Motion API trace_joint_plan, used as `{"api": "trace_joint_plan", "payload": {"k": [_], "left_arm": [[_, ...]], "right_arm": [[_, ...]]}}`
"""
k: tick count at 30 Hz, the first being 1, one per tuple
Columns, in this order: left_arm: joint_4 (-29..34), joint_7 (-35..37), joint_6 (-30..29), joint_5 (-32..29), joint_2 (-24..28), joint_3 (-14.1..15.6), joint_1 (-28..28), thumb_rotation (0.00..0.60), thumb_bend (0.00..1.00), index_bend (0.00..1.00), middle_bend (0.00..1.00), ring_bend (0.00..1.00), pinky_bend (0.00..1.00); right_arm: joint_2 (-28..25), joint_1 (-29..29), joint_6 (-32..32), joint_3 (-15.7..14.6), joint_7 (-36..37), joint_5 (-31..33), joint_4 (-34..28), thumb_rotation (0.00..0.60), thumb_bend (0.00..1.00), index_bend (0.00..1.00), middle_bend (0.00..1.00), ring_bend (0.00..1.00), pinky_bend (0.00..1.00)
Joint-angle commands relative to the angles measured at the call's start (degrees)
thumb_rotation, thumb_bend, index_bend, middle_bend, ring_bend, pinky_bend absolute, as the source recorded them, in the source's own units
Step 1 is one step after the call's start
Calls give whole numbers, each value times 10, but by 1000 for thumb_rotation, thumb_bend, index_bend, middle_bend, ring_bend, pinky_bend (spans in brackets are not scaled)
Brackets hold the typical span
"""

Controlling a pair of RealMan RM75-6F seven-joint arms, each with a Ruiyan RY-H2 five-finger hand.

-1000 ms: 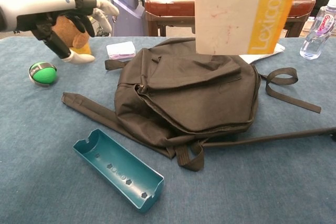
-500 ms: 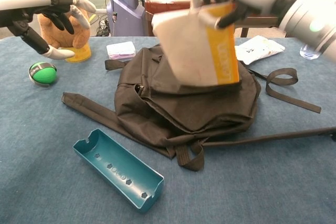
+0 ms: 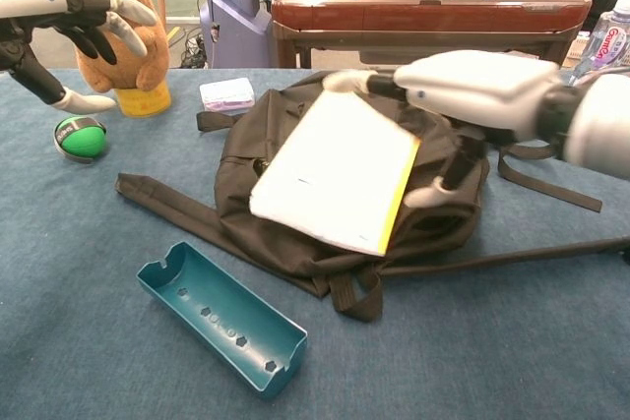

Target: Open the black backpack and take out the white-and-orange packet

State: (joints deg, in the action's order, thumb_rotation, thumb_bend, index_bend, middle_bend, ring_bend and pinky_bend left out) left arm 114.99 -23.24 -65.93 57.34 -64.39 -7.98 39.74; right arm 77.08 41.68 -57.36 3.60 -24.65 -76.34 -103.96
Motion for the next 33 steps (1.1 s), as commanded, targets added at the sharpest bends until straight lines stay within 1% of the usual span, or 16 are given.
{"api": "trace_joint_plan", "payload": {"k": [1, 5, 7, 9, 10, 11, 14, 17, 19, 22, 25, 29, 33], "left_arm": [[0, 9, -6, 7, 5, 1, -9, 600, 319, 97, 206, 246, 184], [-5, 31, -20, 28, 16, 7, -28, 600, 319, 99, 206, 246, 184], [-10, 44, -33, 42, 21, 10, -43, 600, 319, 104, 206, 246, 184], [-20, 58, -46, 56, 24, 14, -56, 600, 319, 110, 206, 246, 184], [-28, 67, -54, 65, 24, 16, -65, 600, 319, 115, 206, 246, 184], [-36, 73, -60, 72, 24, 18, -72, 600, 319, 121, 206, 246, 184], [-71, 95, -82, 100, 18, 27, -95, 600, 319, 138, 206, 246, 184], [-123, 109, -122, 138, -1, 38, -122, 600, 319, 167, 206, 246, 184], [-144, 121, -142, 153, -8, 44, -140, 600, 319, 185, 206, 246, 184], [-162, 140, -169, 170, -10, 54, -168, 600, 319, 194, 207, 246, 185], [-178, 143, -202, 186, -14, 63, -198, 600, 319, 197, 207, 246, 184], [-194, 134, -228, 209, -26, 78, -227, 600, 319, 206, 206, 246, 184], [-187, 131, -240, 219, -28, 85, -248, 600, 319, 210, 206, 246, 185]], "right_arm": [[-63, -42, -36, -31, -14, -18, -72, 600, 0, 0, 94, 101, 197], [-110, -80, -89, -43, 4, -51, -103, 600, 0, 0, 142, 102, 197], [-132, -103, -124, -47, 17, -69, -104, 600, 0, 15, 174, 120, 198], [-143, -126, -160, -50, 26, -88, -95, 600, 0, 73, 221, 162, 223], [-148, -140, -182, -52, 32, -98, -88, 600, 1, 121, 251, 191, 252], [-150, -151, -198, -52, 39, -103, -82, 600, 30, 179, 285, 228, 292], [-160, -185, -237, -59, 64, -115, -63, 600, 126, 286, 348, 297, 363], [-168, -218, -271, -68, 90, -121, -47, 600, 148, 357, 389, 338, 399], [-172, -238, -290, -73, 101, -127, -35, 600, 151, 390, 412, 359, 401], [-177, -269, -318, -81, 111, -129, -12, 600, 152, 411, 427, 370, 402], [-182, -297, -333, -86, 128, -120, 0, 600, 152, 422, 429, 372, 401], [-182, -323, -345, -86, 141, -111, 8, 600, 152, 430, 432, 379, 401], [-182, -340, -351, -79, 148, -97, 6, 600, 152, 431, 433, 380, 402]]}}
